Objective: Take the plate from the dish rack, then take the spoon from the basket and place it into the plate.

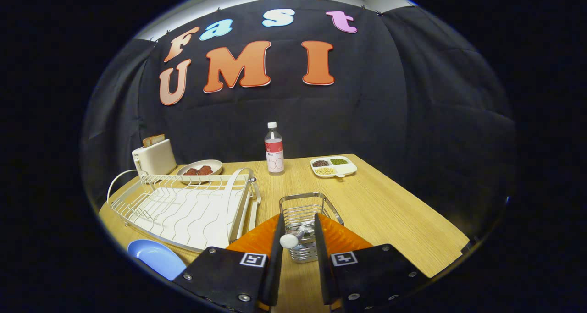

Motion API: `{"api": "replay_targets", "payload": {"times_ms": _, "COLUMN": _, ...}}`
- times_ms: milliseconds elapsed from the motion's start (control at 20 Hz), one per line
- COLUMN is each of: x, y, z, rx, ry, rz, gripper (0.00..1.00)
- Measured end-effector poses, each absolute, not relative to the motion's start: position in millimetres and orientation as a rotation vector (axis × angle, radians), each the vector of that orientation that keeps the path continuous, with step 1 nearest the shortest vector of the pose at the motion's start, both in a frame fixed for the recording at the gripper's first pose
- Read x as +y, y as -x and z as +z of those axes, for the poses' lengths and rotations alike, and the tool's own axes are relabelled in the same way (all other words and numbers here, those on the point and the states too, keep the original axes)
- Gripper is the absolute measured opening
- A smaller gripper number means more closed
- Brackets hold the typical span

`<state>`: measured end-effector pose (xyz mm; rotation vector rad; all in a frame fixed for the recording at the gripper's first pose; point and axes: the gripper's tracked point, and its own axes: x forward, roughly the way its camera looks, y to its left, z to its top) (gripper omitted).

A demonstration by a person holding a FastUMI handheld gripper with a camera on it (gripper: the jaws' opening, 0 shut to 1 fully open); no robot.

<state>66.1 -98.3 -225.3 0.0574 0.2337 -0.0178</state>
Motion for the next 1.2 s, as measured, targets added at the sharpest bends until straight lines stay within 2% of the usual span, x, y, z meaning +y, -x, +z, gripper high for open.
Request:
{"api": "replay_targets", "payload": {"times_ms": 50, "x": -96.9, "y": -66.7, "z": -229.5, "rx": 0.250, "ry": -0.059, "rz": -0.016, "gripper": 0.32}}
{"api": "replay_targets", "payload": {"times_ms": 100, "x": -102.5, "y": -70.0, "z": -225.3, "rx": 0.238, "ry": -0.045, "rz": -0.036, "gripper": 0.21}}
{"api": "replay_targets", "payload": {"times_ms": 200, "x": -102.3, "y": -71.3, "z": -217.6, "rx": 0.213, "ry": -0.037, "rz": -0.036, "gripper": 0.12}}
{"api": "replay_targets", "payload": {"times_ms": 300, "x": -98.3, "y": -72.7, "z": -215.8, "rx": 0.209, "ry": -0.028, "rz": -0.032, "gripper": 0.07}}
{"api": "replay_targets", "payload": {"times_ms": 700, "x": -102.7, "y": -66.4, "z": -178.5, "rx": 0.143, "ry": 0.054, "rz": -0.068, "gripper": 0.05}}
{"api": "replay_targets", "payload": {"times_ms": 950, "x": -98.5, "y": -32.9, "z": -134.1, "rx": 0.096, "ry": 0.086, "rz": -0.085, "gripper": 0.05}}
{"api": "replay_targets", "payload": {"times_ms": 1200, "x": -59.3, "y": 17.0, "z": -102.8, "rx": 0.071, "ry": 0.082, "rz": -0.065, "gripper": 0.05}}
